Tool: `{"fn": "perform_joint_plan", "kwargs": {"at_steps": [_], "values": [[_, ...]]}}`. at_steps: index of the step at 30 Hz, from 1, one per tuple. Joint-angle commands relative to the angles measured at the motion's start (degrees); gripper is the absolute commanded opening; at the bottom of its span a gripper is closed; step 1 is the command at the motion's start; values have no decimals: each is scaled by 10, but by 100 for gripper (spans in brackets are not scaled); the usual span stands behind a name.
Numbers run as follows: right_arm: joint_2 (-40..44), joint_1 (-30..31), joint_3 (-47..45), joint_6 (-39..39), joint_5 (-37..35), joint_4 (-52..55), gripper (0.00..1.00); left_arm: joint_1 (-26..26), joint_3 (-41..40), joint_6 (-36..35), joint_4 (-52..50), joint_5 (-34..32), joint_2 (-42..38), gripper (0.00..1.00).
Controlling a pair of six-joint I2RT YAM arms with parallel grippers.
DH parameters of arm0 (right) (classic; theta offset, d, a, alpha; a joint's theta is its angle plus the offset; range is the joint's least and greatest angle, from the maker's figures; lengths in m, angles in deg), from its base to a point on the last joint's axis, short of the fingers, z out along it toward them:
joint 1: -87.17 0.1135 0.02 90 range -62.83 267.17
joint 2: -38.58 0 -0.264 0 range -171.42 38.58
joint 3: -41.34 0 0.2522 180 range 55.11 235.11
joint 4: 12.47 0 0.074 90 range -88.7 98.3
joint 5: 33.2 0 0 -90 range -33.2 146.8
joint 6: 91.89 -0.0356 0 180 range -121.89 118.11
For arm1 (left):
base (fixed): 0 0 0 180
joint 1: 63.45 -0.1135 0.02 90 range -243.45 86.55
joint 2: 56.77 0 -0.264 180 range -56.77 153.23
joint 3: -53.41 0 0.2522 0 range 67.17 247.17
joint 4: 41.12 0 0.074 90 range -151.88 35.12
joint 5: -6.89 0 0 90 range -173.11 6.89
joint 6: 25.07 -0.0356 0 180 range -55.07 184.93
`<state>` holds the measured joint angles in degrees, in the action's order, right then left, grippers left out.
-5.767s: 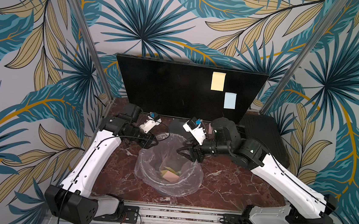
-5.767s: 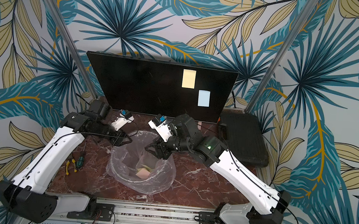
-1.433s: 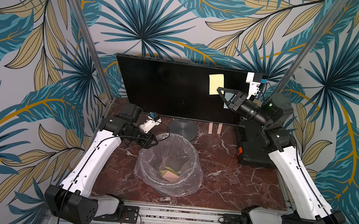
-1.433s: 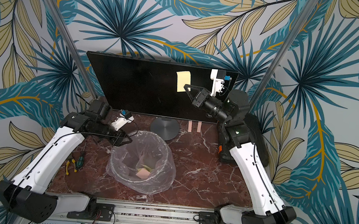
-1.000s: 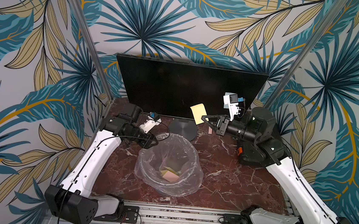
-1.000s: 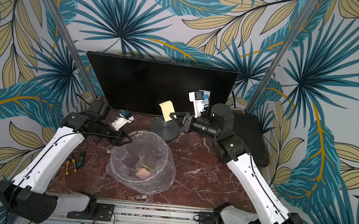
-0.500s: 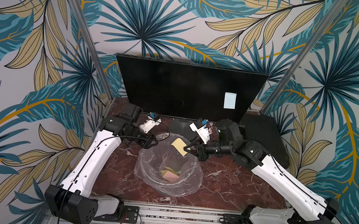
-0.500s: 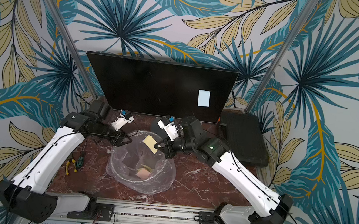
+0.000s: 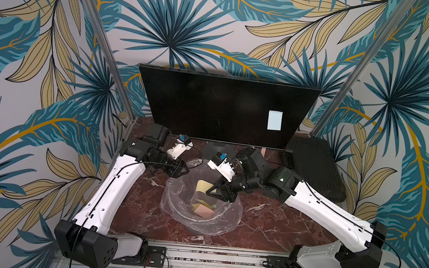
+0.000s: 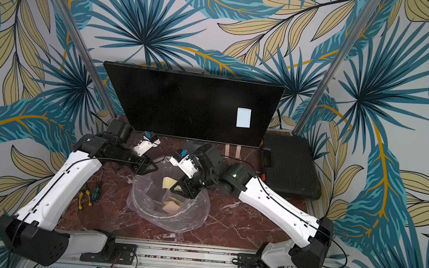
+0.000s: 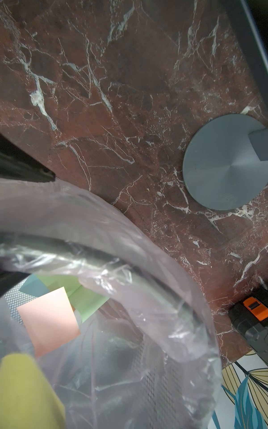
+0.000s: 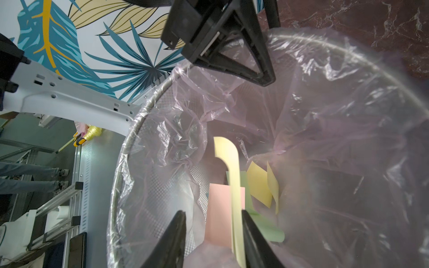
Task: Remove the sticky note from the monitor
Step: Place the sticky note in the trash bin.
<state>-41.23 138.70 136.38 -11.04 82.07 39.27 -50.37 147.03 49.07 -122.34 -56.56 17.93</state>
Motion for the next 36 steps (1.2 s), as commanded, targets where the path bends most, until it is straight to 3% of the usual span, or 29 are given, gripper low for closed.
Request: {"fn": "perform_joint_plan", "kwargs": {"at_steps": [1, 11, 18, 26, 36], "values": [[18, 2, 2, 2, -14, -22, 43, 2, -6, -2, 4, 1, 3, 49], [-18, 10, -6, 4, 77, -40, 67, 2, -6, -2, 4, 0, 2, 49], [-28, 18, 0, 34, -26, 3, 75, 1, -4, -2, 5, 0, 3, 49], [14, 19, -50, 39, 36, -78, 87, 2, -5, -2, 5, -1, 2, 49], [-14, 54, -22, 86, -4, -49, 92, 2, -5, -1, 4, -1, 3, 49]]}}
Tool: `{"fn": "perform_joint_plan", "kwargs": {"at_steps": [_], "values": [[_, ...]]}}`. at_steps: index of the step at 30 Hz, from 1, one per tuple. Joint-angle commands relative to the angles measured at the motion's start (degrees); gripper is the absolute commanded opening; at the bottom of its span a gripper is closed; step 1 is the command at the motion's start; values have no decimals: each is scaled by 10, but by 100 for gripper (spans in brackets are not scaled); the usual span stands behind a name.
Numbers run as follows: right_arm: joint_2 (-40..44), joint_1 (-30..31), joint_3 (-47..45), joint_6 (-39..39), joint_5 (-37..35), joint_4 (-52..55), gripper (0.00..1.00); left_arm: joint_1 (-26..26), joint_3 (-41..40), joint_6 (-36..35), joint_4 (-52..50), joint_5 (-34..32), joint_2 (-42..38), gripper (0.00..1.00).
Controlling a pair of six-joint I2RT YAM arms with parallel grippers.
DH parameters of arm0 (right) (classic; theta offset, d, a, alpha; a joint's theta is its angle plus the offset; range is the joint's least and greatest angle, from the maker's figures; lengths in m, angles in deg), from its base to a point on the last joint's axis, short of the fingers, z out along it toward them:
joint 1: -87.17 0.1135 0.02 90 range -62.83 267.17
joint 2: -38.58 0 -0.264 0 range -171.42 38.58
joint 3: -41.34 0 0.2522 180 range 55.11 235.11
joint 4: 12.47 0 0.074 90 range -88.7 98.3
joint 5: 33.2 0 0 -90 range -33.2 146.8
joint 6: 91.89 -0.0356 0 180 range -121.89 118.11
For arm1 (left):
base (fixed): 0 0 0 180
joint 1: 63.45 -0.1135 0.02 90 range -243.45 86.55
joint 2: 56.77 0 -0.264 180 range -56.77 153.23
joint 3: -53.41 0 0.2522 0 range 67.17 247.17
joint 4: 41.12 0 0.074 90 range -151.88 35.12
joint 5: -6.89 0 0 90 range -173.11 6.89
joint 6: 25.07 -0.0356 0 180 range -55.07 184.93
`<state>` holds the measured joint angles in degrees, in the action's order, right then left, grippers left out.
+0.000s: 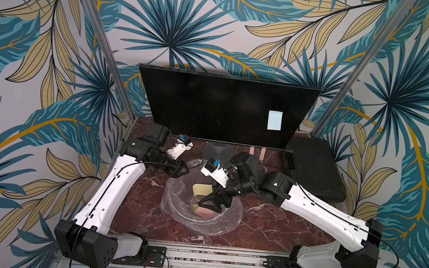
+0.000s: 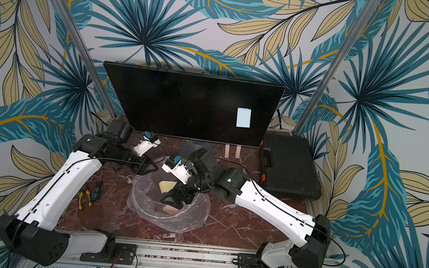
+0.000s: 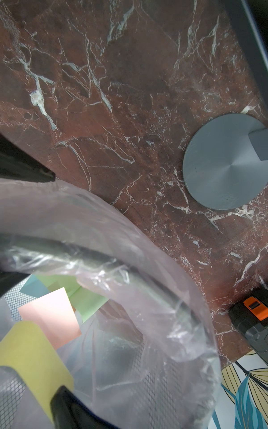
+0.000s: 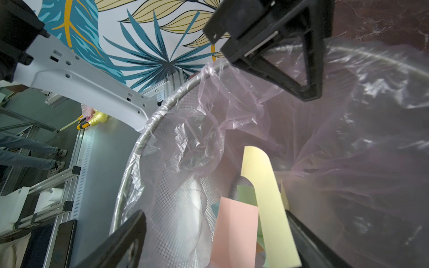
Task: Remove the sticky note from the monitor
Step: Place the sticky note in the trash bin.
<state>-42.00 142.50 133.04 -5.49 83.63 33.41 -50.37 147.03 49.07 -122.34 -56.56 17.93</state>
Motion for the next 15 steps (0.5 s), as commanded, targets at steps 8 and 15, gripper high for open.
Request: {"fn": "perform_joint_plan", "kwargs": {"at_steps": [8, 15], "values": [[-30, 74, 65, 82, -221, 76, 92, 2, -6, -1, 4, -1, 1, 49], [-5, 100, 55, 107, -318, 63, 93, 1, -6, -1, 4, -2, 1, 49]]}}
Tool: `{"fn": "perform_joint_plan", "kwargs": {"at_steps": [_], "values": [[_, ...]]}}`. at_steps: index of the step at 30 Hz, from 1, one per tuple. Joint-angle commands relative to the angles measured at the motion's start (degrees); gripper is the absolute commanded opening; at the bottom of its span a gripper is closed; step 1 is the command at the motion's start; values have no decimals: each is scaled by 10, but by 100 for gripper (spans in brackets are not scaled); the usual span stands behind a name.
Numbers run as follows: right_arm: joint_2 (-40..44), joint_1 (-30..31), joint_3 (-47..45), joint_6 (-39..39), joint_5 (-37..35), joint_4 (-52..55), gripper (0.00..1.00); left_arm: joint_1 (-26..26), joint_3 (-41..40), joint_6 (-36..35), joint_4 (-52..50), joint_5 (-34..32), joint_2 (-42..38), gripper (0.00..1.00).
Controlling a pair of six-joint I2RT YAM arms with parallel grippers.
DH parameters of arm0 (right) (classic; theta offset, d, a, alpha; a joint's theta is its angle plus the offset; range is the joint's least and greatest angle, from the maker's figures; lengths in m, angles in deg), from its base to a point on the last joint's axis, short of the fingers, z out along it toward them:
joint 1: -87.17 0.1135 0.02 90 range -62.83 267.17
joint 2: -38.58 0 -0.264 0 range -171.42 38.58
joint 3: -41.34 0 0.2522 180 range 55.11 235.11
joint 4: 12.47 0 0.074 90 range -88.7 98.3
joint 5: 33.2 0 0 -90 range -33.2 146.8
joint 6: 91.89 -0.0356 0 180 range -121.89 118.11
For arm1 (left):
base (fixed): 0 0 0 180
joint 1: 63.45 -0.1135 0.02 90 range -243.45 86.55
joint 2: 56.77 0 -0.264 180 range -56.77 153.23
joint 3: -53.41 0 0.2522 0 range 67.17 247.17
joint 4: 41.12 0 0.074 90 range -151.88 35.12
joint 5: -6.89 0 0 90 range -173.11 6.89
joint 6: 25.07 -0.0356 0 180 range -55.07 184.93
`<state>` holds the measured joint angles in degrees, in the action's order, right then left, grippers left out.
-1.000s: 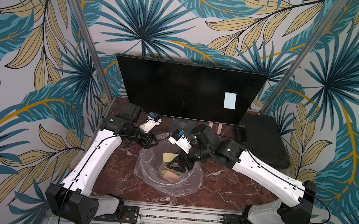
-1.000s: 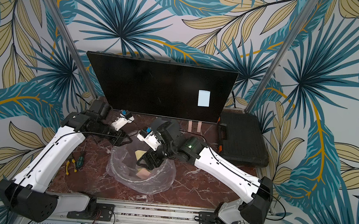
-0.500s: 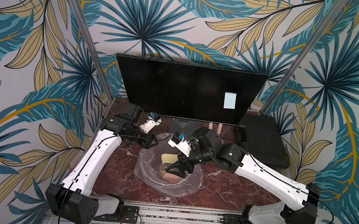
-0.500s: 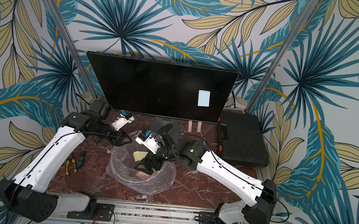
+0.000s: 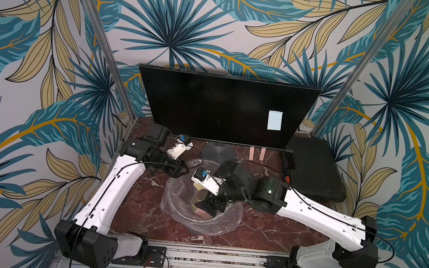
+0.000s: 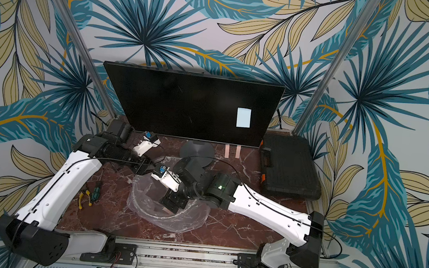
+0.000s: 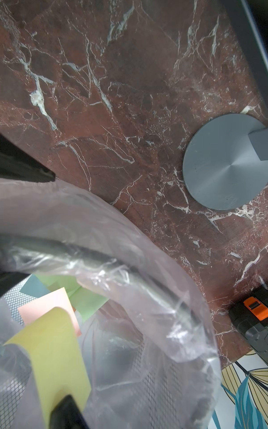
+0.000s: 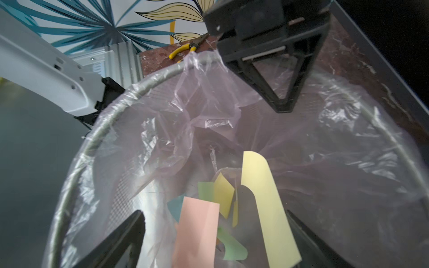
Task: Remove the sticky note from the monitor
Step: Place the sticky note in the trash bin.
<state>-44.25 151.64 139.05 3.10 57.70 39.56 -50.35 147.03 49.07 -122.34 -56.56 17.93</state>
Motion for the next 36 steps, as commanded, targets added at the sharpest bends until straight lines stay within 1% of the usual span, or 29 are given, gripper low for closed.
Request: {"fn": "perform_joint_plan", "kwargs": {"at_steps": [1, 3, 6, 9, 12, 16, 19, 23, 25, 26, 29, 33, 36], "values": [[20, 11, -10, 24, -47, -4, 93, 2, -6, -1, 4, -2, 1, 49], [15, 19, -9, 31, -10, -3, 93, 2, -6, -1, 4, -2, 1, 49], [-4, 25, 3, 37, 76, 14, 93, 2, -5, -1, 5, -2, 2, 49], [8, 24, -20, 39, 145, -12, 94, 2, -6, -1, 5, -3, 2, 49], [42, 21, -50, 28, 156, -53, 95, 2, -5, -1, 4, -2, 2, 49], [78, 6, -72, 1, 189, -88, 96, 1, -5, 0, 5, -1, 2, 49], [80, 5, -64, -6, 168, -84, 96, 1, -3, 0, 4, 0, 3, 49], [66, 5, -49, -19, 72, -77, 96, 2, 1, 2, 2, 1, 4, 49], [57, 5, -41, -22, 46, -72, 96, 2, 8, 2, 1, -1, 4, 49], [51, 4, -38, -25, 38, -72, 96, 2, 16, 3, 0, -2, 4, 52], [44, -1, -34, -35, 35, -78, 96, 1, 46, 6, -4, -12, 3, 63], [47, -11, -36, -47, 45, -87, 95, 2, 95, -7, -21, -29, 2, 68], [55, -17, -39, -53, 50, -94, 95, 2, 132, -22, -45, -19, -3, 73]]}}
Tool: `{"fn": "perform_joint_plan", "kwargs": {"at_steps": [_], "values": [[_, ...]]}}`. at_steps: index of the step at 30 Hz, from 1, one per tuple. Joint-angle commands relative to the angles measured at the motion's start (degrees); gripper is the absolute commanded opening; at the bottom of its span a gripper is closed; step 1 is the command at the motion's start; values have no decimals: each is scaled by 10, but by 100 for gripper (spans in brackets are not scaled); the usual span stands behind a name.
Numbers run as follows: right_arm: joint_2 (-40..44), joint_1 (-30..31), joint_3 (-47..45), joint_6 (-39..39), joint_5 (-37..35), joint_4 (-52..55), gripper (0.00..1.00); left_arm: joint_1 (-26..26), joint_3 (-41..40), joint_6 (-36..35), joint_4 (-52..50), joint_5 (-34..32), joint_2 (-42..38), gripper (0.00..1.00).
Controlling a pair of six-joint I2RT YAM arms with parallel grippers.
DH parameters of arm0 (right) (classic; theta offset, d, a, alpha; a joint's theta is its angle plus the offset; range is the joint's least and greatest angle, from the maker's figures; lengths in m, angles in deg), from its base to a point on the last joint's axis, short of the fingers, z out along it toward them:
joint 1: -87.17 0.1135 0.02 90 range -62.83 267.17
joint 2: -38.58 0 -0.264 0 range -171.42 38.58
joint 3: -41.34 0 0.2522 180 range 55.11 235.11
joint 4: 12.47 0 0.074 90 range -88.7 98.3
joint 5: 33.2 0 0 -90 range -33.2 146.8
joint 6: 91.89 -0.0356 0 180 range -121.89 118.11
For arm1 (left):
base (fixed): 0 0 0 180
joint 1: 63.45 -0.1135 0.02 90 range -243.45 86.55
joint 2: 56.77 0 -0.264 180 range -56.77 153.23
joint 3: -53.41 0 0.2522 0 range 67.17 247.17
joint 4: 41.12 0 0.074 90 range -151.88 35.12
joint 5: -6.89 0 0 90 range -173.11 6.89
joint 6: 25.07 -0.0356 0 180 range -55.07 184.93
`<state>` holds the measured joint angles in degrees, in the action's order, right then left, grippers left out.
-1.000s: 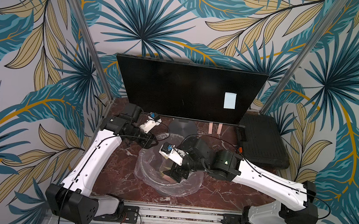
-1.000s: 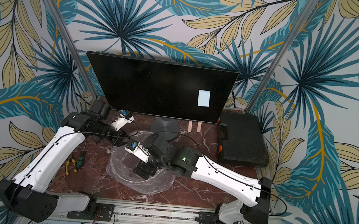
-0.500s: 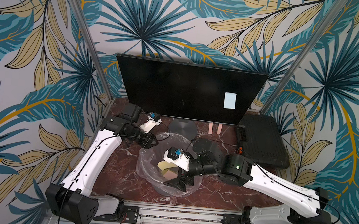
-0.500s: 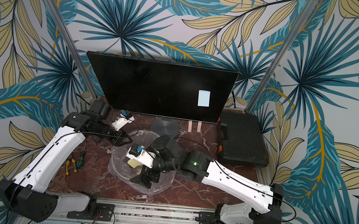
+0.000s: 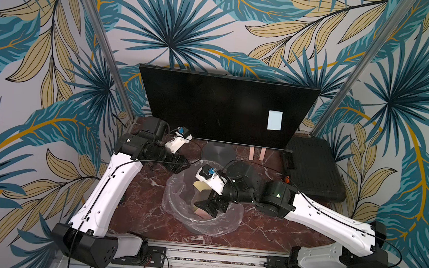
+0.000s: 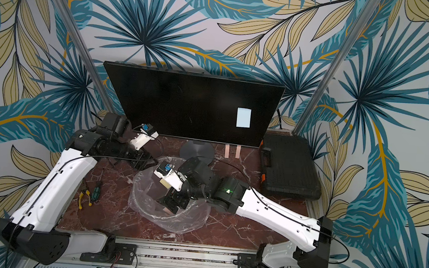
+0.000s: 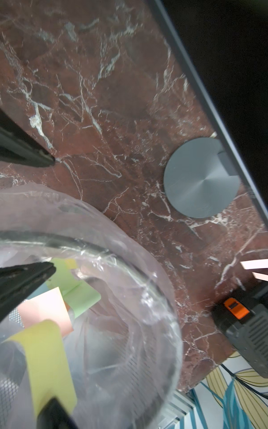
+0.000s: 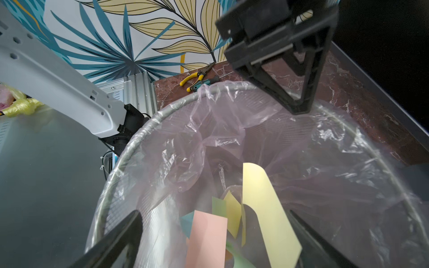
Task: Remove the sticky note from the monitor
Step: Place the sticky note in the trash bin.
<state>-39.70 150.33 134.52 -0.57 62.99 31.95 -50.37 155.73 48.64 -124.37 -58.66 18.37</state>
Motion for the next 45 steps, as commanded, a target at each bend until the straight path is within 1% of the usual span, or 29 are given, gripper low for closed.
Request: {"fn": "perform_joint_plan", "kwargs": {"at_steps": [1, 5, 8, 10, 14, 19, 26, 30, 32, 35, 40, 45], "values": [[11, -5, 5, -19, 1, -21, 95, 1, 57, -21, -34, 11, -9, 74], [14, -10, 5, -28, 17, -35, 95, 5, 81, -26, -57, 60, -18, 76], [13, -11, 8, -28, 19, -41, 95, 19, 71, -20, -58, 71, -22, 76], [12, -11, 9, -30, 22, -46, 95, 37, 51, -18, -54, 74, -23, 76], [10, -13, 15, -34, 27, -51, 95, 86, 17, -19, -48, 44, -21, 75], [14, -13, 17, -40, 20, -55, 95, 115, -13, -25, -43, 15, -21, 75], [34, -19, 8, -47, 6, -72, 95, 124, -36, -36, -49, -10, -29, 74], [31, -20, 10, -46, 24, -68, 95, 123, -28, -41, -45, -28, -39, 74], [28, -21, 9, -47, 34, -68, 95, 123, -18, -43, -43, -30, -41, 71], [27, -21, 5, -52, 43, -68, 95, 123, 0, -51, -52, -8, -39, 70], [32, -22, -2, -55, 61, -71, 93, 123, 22, -83, -82, 63, -30, 69], [36, -24, -5, -57, 86, -70, 91, 123, 42, -101, -91, 96, -17, 69]]}}
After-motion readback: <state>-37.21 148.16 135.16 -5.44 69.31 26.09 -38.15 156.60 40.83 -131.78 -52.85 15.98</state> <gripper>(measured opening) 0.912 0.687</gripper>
